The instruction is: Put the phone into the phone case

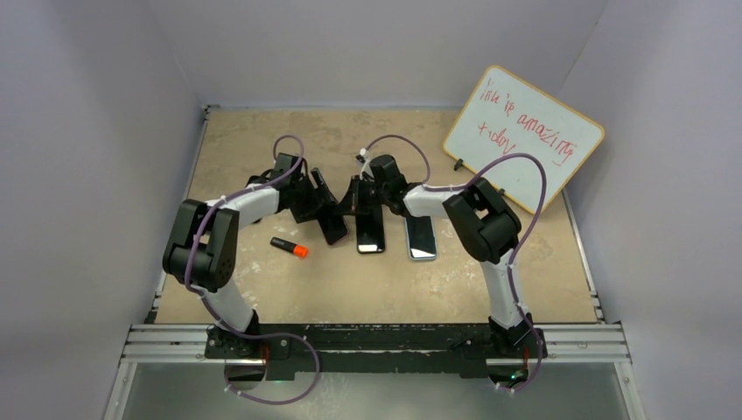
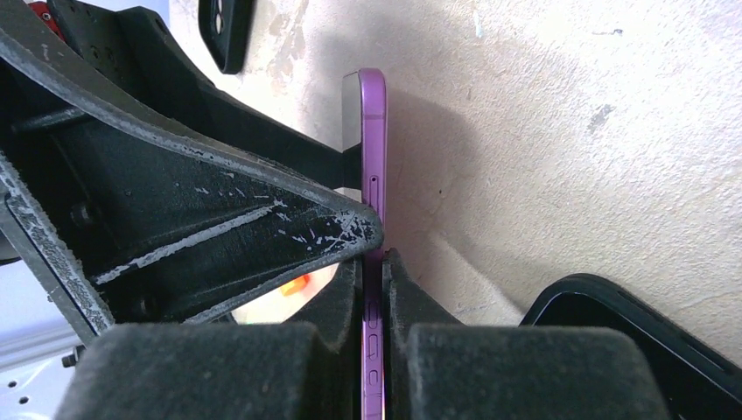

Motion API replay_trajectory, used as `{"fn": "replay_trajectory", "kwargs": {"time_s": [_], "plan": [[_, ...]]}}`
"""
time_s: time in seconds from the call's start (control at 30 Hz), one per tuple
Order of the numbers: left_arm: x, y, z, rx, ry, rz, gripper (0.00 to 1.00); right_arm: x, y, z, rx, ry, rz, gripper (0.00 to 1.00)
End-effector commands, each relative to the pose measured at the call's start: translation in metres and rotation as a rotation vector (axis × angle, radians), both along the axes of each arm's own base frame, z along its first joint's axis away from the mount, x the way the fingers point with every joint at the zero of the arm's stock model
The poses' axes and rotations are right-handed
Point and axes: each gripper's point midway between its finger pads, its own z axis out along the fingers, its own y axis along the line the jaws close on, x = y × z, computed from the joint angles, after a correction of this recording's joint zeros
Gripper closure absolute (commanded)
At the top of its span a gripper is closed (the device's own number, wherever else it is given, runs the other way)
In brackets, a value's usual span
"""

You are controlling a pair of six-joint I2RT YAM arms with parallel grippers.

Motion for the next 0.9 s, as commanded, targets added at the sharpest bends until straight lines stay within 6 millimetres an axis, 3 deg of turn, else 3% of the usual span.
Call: {"fn": "replay_trajectory", "kwargs": {"time_s": [0.0, 0.07, 0.17, 0.5, 0.67, 0.8, 0.87], "plan": [[-0.005, -0.01, 0.021, -0.046, -0.056, -0.086, 0.36, -0.003, 0.012, 0.022, 0.088, -0.043, 0.04, 1.0], [-0.003, -0.007, 0.029, -0.039, -0.081, -0.093, 0.26, -0.009, 0.012, 0.024, 0.106, -0.025, 0.046, 1.0], [0.003, -0.002, 0.046, -0.014, -0.141, -0.111, 0.19, -0.011, 0.011, 0.031, 0.13, -0.03, 0.042, 1.0], [0.028, 0.029, 0.11, 0.131, -0.318, -0.138, 0.18, -0.01, 0.012, 0.053, 0.21, -0.05, 0.025, 1.0], [0.051, 0.081, 0.134, 0.316, -0.35, -0.067, 0.23, -0.014, 0.016, 0.073, 0.274, -0.03, 0.036, 1.0], [0.06, 0.125, 0.128, 0.453, -0.3, -0.028, 0.29, -0.019, 0.01, 0.103, 0.326, -0.051, 0.032, 1.0], [0.064, 0.138, 0.121, 0.476, -0.287, -0.016, 0.32, -0.02, 0.004, 0.114, 0.333, -0.056, 0.02, 1.0]]}}
